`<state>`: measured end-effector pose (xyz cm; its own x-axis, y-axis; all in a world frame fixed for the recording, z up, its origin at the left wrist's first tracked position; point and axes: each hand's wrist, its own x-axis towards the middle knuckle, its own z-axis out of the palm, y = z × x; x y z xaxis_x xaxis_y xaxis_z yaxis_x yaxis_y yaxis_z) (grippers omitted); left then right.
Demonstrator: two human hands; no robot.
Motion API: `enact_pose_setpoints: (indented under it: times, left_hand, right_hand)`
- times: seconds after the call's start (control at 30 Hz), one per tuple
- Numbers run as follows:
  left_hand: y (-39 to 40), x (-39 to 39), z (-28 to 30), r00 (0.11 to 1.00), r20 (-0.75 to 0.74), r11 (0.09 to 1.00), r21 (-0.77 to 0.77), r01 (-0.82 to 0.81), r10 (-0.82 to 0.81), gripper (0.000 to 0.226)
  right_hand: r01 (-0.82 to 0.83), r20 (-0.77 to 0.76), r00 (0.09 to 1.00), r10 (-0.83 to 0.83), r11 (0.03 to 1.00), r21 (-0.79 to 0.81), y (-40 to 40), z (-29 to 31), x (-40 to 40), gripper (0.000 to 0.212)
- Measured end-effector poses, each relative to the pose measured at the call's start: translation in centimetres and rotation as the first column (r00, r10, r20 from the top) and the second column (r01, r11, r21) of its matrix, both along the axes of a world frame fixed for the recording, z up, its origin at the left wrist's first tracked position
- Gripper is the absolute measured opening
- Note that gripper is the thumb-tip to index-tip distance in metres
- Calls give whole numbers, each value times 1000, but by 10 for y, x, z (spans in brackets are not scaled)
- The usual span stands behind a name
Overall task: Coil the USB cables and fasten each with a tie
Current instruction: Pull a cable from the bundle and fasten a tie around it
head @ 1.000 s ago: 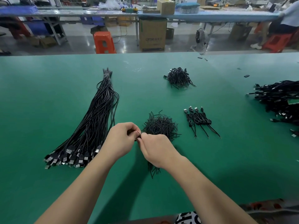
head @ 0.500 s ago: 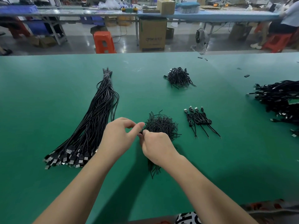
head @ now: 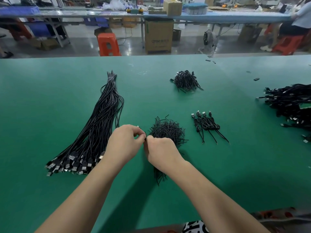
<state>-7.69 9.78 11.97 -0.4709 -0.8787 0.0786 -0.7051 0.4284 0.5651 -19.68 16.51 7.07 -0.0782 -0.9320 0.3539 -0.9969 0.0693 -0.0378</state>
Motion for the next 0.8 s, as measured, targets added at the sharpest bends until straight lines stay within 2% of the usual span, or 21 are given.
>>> enact_pose_setpoints:
  times: [0.17,0.3,0.4,0.47,0.53,0.6,0.67,0.7,0.77,0.8]
  left_hand:
    - [-2,-1,-5,1000,1,999,-30,29,-29,9]
    - [1,-3,-5,993,100,982,-171,83,-66,6]
    - [5,-6,-4,989,132,964,-248,99,-68,5]
    - [6,-7,-4,989,131,959,-266,100,-67,6]
    - [5,-7,-5,987,140,952,-284,115,-78,7]
    - [3,-6,-7,982,160,943,-300,143,-98,8]
    - [0,-3,-8,978,171,932,-319,174,-124,10]
    - [-1,-1,-9,976,168,922,-337,191,-141,10]
    - [-2,3,-8,973,144,896,-382,225,-183,12]
    - [-2,6,-7,971,125,884,-404,236,-203,12]
  right_hand:
    - [22,-11,1000,-22,1000,22,2,0,1,29]
    - [22,-16,1000,-21,997,79,2,-1,1,24]
    - [-57,87,995,51,996,70,0,-1,-2,6]
    - [-80,142,988,59,986,144,-3,-1,-3,12]
    - [-63,179,983,36,987,146,-3,-1,-3,16]
    - [-50,290,957,3,987,154,-1,3,-4,12]
    - [-95,525,850,-37,970,222,-2,9,-7,9]
    - [-150,683,728,-62,957,247,-2,12,-10,6]
    - [-288,928,352,-125,929,235,-2,20,-17,13]
    - [-339,975,151,-160,918,204,-2,23,-21,17]
